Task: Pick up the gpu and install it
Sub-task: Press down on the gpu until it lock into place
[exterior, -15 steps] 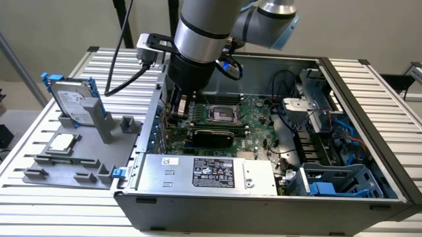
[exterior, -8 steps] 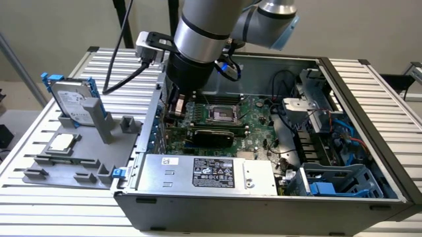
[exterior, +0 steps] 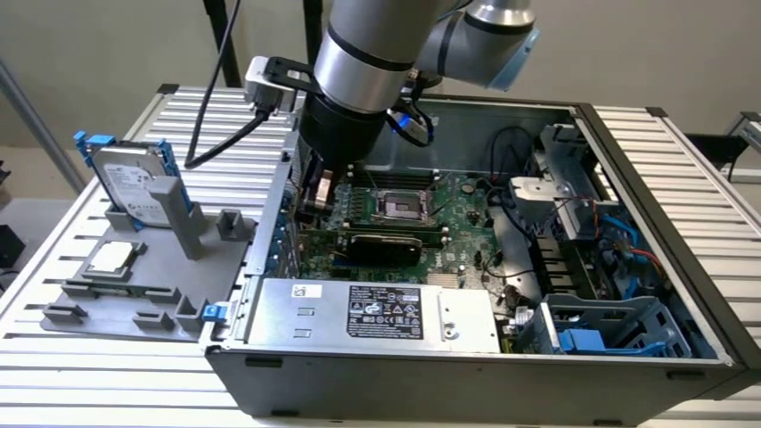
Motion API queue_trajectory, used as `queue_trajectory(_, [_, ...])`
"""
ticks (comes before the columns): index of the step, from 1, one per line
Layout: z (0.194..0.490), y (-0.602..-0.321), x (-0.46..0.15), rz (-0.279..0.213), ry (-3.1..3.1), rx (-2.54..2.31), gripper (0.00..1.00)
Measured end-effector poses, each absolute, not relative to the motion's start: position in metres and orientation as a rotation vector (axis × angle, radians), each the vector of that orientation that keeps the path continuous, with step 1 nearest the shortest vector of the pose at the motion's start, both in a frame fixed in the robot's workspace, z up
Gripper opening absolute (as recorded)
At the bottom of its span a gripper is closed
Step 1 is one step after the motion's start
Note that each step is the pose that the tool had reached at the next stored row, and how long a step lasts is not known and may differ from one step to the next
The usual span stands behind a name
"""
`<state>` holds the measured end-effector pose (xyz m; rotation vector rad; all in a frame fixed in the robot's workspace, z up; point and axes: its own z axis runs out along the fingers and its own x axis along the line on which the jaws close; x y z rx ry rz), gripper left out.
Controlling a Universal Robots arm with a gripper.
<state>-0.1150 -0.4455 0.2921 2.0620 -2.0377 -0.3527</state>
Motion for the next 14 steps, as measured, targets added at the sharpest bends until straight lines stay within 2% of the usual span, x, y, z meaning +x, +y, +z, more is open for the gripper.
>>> queue_trajectory(14, [0.2907, -0.4418, -0.1167, -0.359, -2.036, 2.056, 0.11])
